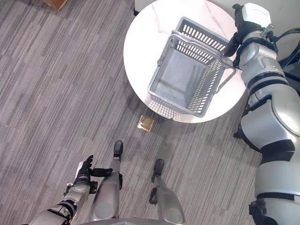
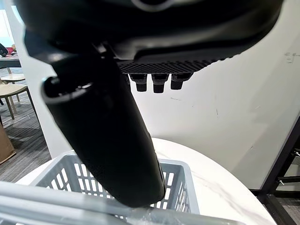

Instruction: Get the vegetables into the basket

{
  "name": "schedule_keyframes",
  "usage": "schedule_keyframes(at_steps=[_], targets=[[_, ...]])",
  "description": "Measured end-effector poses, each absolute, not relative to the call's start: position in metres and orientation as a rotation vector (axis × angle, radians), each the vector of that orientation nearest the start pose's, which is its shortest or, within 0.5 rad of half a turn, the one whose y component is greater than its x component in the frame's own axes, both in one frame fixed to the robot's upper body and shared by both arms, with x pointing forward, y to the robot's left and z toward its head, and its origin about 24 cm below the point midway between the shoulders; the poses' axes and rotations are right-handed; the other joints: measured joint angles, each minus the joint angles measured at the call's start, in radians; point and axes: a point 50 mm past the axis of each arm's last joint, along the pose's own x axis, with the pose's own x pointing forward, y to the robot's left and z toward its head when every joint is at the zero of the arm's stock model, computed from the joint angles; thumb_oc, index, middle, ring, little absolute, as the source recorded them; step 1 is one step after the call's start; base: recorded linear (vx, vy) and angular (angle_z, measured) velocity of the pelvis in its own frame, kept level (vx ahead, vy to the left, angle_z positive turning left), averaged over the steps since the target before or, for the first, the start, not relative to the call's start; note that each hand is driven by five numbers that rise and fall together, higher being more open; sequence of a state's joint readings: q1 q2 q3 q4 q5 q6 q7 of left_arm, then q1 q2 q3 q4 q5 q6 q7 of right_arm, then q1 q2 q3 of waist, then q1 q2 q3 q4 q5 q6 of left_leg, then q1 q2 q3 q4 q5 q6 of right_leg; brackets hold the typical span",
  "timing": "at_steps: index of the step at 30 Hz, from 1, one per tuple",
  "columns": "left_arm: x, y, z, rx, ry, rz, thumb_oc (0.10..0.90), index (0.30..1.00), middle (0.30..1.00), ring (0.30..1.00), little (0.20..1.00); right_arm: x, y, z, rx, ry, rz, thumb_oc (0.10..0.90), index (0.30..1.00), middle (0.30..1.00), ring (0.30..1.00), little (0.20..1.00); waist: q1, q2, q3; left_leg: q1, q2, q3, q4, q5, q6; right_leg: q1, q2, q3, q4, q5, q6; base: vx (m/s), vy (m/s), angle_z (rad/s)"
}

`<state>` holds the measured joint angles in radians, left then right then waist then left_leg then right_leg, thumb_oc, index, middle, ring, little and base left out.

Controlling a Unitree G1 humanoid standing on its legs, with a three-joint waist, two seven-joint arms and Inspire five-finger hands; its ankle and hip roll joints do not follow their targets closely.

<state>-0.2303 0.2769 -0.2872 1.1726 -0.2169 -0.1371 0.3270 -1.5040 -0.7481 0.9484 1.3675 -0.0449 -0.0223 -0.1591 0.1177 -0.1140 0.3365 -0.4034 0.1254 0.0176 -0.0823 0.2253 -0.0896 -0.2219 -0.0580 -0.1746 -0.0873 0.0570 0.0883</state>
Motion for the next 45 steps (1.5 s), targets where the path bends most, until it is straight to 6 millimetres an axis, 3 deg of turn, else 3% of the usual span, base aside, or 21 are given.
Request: schedule_keyframes(at_steps=[7,13,28,32,36,41,45], targets=[[0.202,0.236,-0.114,0.386,0.800,0.300,0.900,1.000,1.000,1.000,1.000,0.407,-0.277,0.302,-1.341,-0.050,-0.427,0.900,1.000,1.000,1.000,1.000,-0.005,-0.002,0.001,0.016,0.000,0.001,0.000,0.001,0.001,0.016,-0.001,0.001,0.000,0.000,0.000,0.00,0.000,0.00],[0.198,0.239,-0.117,0.404,0.841,0.304,0.900,1.000,1.000,1.000,1.000,0.418,-0.246,0.292,-1.365,-0.068,-0.325,0.900,1.000,1.000,1.000,1.000,-0.022,-0.007,0.003,0.077,0.002,0.021,-0.004,0.001,0.001,0.064,-0.002,0.018,0.000,0.001,-0.001,0.02,-0.016,-0.08],[0.169,0.268,-0.124,0.463,0.947,0.357,0.900,1.000,1.000,1.000,1.000,0.427,-0.198,0.288,-1.441,-0.148,-0.170,0.900,1.000,1.000,1.000,1.000,-0.039,-0.087,-0.044,0.240,0.013,0.105,-0.005,-0.011,-0.013,0.176,-0.004,0.108,-0.001,0.009,-0.005,0.03,-0.012,-0.17],[0.152,0.270,-0.130,0.437,0.996,0.383,0.900,1.000,1.000,1.000,1.000,0.430,-0.166,0.280,-1.427,-0.199,-0.061,0.900,1.000,1.000,1.000,1.000,-0.064,-0.083,-0.073,0.276,0.013,0.124,-0.005,-0.017,-0.012,0.200,-0.006,0.121,-0.001,0.010,-0.005,0.01,-0.005,-0.12],[0.141,0.261,-0.138,0.420,1.036,0.364,0.900,1.000,1.000,1.000,1.000,0.432,-0.146,0.251,-1.448,-0.173,0.040,0.900,1.000,1.000,1.000,1.000,-0.079,-0.058,-0.133,0.281,0.013,0.131,-0.005,-0.021,-0.010,0.201,-0.007,0.131,-0.001,0.010,-0.005,-0.01,0.004,-0.06],[0.131,0.249,-0.145,0.394,1.068,0.343,0.900,1.000,1.000,1.000,1.000,0.431,-0.137,0.222,-1.460,-0.127,0.109,0.900,1.000,1.000,1.000,1.000,-0.082,-0.017,-0.167,0.283,0.013,0.134,-0.006,-0.022,-0.009,0.201,-0.007,0.138,-0.001,0.012,-0.007,0.00,0.000,-0.01],[0.126,0.247,-0.147,0.389,1.085,0.340,0.900,1.000,1.000,1.000,1.000,0.432,-0.140,0.206,-1.456,-0.067,0.114,0.900,1.000,1.000,1.000,1.000,-0.083,-0.002,-0.177,0.284,0.013,0.133,-0.005,-0.022,-0.008,0.202,-0.007,0.137,-0.001,0.012,-0.007,0.00,0.000,0.00]])
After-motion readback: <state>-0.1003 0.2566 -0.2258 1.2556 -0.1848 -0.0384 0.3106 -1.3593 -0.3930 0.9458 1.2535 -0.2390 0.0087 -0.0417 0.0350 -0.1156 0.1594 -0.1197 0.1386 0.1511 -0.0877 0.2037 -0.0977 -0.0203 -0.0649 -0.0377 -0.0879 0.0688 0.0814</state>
